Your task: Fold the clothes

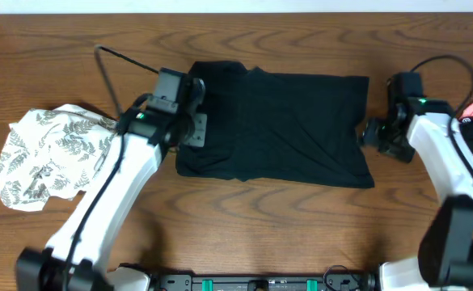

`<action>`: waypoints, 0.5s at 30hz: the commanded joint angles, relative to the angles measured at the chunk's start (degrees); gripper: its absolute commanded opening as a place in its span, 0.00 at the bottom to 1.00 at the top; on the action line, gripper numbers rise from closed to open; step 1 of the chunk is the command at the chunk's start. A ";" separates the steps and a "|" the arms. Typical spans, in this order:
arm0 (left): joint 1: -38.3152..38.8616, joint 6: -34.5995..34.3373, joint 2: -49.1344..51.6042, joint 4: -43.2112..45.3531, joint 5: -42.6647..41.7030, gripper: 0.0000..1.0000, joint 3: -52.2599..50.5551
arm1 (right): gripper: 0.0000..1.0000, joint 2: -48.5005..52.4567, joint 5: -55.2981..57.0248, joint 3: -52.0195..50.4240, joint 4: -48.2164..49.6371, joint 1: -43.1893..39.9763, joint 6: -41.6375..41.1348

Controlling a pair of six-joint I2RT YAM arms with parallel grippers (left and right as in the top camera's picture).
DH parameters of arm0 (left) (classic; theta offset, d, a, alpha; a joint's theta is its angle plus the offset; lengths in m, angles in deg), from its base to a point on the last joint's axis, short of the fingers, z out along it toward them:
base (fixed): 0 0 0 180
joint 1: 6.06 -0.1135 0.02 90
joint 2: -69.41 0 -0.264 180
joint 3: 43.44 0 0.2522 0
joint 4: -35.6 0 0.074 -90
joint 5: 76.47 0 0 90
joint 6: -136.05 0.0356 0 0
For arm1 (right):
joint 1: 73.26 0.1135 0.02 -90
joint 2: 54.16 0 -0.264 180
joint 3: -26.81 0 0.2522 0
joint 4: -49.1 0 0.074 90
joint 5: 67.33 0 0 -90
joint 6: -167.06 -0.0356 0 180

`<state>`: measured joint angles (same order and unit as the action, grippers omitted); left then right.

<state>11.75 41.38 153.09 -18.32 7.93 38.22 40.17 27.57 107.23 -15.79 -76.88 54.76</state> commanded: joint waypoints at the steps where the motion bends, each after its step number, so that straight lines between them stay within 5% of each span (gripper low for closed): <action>1: -0.04 -0.37 -2.29 1.77 6.12 0.45 0.26 | 0.80 -3.15 -0.85 2.40 1.70 -1.49 0.28; 9: -0.04 -0.37 -1.22 1.90 6.75 0.52 0.24 | 0.77 -3.85 -4.79 3.10 9.33 -5.11 0.63; 14: -0.04 -0.46 0.70 1.86 6.58 0.52 0.24 | 0.49 -1.46 -10.19 2.86 11.98 -4.57 4.79; 15: -0.02 -0.70 1.46 1.88 5.75 0.52 0.24 | 0.36 0.02 -10.40 2.86 12.79 -4.15 4.81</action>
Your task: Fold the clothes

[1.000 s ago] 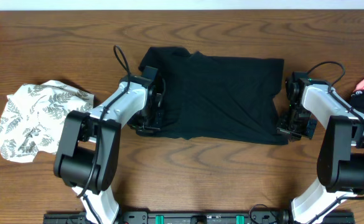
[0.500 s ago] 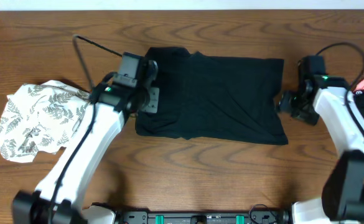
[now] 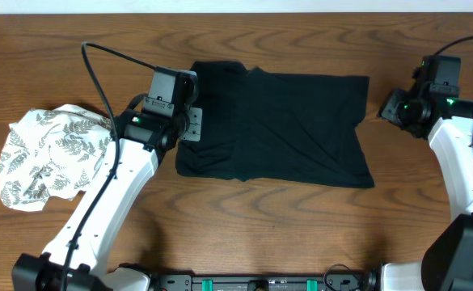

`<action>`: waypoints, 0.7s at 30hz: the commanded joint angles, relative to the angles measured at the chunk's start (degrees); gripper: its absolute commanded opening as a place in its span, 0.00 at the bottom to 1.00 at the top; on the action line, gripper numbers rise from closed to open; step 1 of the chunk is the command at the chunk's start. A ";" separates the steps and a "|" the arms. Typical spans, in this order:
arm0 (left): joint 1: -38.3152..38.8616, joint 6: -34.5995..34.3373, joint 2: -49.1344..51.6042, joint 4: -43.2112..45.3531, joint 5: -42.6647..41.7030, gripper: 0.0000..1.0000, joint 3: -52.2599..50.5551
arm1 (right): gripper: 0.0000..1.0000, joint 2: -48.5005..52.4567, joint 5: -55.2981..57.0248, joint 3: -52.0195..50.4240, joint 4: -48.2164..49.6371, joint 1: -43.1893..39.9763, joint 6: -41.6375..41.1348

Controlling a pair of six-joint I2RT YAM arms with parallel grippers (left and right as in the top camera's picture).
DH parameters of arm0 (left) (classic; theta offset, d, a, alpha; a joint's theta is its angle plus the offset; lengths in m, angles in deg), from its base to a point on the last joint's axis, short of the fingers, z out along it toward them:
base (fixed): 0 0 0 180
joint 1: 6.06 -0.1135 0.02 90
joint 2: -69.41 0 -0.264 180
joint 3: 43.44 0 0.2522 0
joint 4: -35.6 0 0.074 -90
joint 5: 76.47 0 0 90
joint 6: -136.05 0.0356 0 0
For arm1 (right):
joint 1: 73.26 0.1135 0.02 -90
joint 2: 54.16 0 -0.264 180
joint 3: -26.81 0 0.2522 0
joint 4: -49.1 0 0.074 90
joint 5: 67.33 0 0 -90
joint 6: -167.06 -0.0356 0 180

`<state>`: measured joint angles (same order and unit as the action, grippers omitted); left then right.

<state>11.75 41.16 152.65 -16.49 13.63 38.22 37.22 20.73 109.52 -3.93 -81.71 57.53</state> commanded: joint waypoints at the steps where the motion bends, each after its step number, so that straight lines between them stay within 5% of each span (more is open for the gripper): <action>1: -0.02 -0.81 2.32 0.04 -0.66 0.52 0.24 | 0.31 3.80 -3.56 0.57 1.49 0.96 2.01; 4: 0.09 -2.16 4.13 0.13 -6.14 0.51 0.24 | 0.16 8.35 -5.42 0.57 6.64 1.86 2.01; 9: 2.60 -2.10 6.84 1.46 -14.62 0.41 0.24 | 0.11 15.72 -12.90 0.57 19.17 2.03 1.79; 21: 19.58 -1.40 7.10 4.98 -12.17 0.41 0.24 | 0.02 27.61 -9.49 0.59 35.95 2.49 -6.69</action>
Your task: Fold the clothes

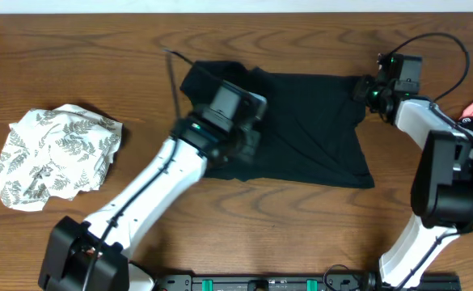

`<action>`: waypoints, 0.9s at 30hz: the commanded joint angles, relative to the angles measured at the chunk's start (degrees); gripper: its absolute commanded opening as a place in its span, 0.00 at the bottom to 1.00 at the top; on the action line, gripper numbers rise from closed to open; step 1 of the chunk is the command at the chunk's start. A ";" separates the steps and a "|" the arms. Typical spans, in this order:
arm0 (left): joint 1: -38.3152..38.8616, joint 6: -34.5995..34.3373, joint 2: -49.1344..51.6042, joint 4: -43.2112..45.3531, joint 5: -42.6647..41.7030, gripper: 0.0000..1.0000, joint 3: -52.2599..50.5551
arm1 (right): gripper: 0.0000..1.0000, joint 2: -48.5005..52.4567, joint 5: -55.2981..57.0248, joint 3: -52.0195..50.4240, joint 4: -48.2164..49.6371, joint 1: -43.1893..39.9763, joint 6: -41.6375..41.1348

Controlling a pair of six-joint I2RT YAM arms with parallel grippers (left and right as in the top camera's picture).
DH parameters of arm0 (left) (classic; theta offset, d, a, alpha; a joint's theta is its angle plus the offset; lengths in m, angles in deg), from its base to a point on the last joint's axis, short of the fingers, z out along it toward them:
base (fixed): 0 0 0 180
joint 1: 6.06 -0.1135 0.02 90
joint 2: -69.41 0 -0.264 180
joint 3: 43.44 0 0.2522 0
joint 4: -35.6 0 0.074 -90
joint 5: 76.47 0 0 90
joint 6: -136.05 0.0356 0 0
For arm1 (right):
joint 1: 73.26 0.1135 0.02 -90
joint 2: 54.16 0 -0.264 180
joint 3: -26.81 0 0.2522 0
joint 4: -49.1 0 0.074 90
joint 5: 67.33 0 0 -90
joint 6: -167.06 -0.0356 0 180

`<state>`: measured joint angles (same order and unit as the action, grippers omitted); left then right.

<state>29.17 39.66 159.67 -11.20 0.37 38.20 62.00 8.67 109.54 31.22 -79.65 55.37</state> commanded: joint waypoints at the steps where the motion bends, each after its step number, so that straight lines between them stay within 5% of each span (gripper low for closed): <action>1: 2.95 0.09 0.09 -0.50 1.36 0.41 0.26 | 0.02 3.54 2.75 0.57 1.44 0.42 -5.03; 7: 4.72 0.04 0.09 -1.33 1.42 0.40 0.26 | 0.02 6.80 5.33 0.57 6.71 0.37 -6.27; 14: 4.72 -1.53 0.09 -1.68 1.38 0.40 0.26 | 0.01 7.63 20.87 0.66 15.41 -0.13 -10.80; 21: 4.72 -1.84 0.09 -2.23 2.69 0.40 0.26 | 0.07 6.08 -1.81 4.55 15.74 -2.34 -5.33; 27: 4.70 -0.92 0.09 -1.01 6.49 0.42 0.26 | 0.11 -1.36 -11.91 6.47 -6.27 -4.61 -4.92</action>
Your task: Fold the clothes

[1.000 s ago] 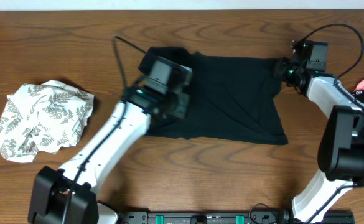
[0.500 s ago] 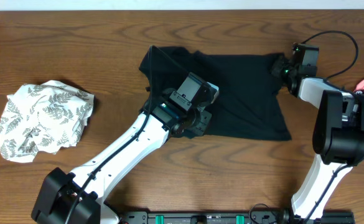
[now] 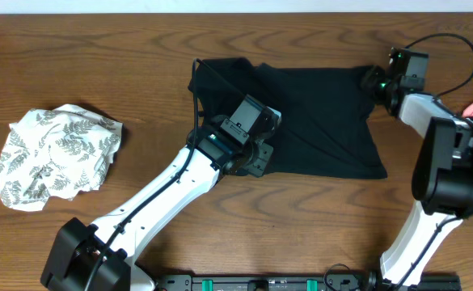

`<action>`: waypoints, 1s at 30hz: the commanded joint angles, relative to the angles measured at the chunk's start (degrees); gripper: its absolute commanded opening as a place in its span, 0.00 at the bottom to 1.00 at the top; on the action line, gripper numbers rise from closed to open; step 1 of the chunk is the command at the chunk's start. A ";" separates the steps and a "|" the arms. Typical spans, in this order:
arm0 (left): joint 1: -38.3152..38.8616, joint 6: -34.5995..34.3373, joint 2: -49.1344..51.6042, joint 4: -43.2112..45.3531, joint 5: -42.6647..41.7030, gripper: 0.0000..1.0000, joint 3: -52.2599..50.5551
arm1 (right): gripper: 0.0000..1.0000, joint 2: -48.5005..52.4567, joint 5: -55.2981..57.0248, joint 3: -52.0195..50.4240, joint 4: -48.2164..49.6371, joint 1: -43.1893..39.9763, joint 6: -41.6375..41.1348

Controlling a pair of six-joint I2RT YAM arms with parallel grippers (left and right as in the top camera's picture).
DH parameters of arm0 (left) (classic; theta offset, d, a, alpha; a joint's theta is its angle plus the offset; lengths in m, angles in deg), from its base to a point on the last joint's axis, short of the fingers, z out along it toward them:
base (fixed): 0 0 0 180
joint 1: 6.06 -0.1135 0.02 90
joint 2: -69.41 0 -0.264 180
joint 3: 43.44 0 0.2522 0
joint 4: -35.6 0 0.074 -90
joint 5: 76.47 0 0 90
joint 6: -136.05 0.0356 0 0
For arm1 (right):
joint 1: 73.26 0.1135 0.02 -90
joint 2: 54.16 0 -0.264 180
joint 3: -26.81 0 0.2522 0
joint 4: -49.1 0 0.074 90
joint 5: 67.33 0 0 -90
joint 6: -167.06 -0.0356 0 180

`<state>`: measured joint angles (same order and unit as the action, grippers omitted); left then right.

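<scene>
A black garment (image 3: pixel 317 121) lies spread on the wooden table in the overhead view. My left gripper (image 3: pixel 258 159) is down on its lower left part, and the cloth's left edge is drawn in under it. It looks shut on the fabric, though its fingers are dark against the dark cloth. My right gripper (image 3: pixel 372 79) sits at the garment's upper right corner. That corner is pulled towards it, so it appears shut on the corner.
A crumpled white cloth with a leaf print (image 3: pixel 54 153) lies at the far left. A pink item shows at the right edge behind the right arm. Black cables arc over the table near both wrists.
The garment has shifted to the right, its lower right corner now further out. The left gripper moved a little right and down on the cloth. The right gripper moved slightly right and up with the corner.
At first the left gripper was at the garment's left edge and the right gripper off its right edge. The right gripper then drew back and later came to the upper right corner. The left gripper went over the cloth's middle. Now the garment lies displaced rightward.
</scene>
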<state>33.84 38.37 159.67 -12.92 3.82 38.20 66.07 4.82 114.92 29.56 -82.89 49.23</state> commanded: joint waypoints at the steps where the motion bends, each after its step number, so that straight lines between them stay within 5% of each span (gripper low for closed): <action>1: 0.02 1.31 0.09 1.84 3.52 0.42 0.26 | 0.09 -6.91 -8.11 1.09 -8.17 -1.73 2.25; 9: -3.06 2.67 2.23 19.28 2.38 0.42 0.33 | 0.04 -19.56 -8.09 1.07 -31.95 -2.23 8.04; 15: -6.67 3.19 12.09 20.94 -7.54 0.42 5.40 | 0.03 -23.17 -6.51 1.07 -46.64 -0.39 8.90; 30: -7.04 13.29 29.07 31.12 -13.25 0.41 14.91 | 0.03 -23.15 6.51 -9.51 -52.28 5.55 14.53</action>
<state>26.76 48.94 187.21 16.93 -6.91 51.62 43.07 7.01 108.50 -23.42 -77.60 63.52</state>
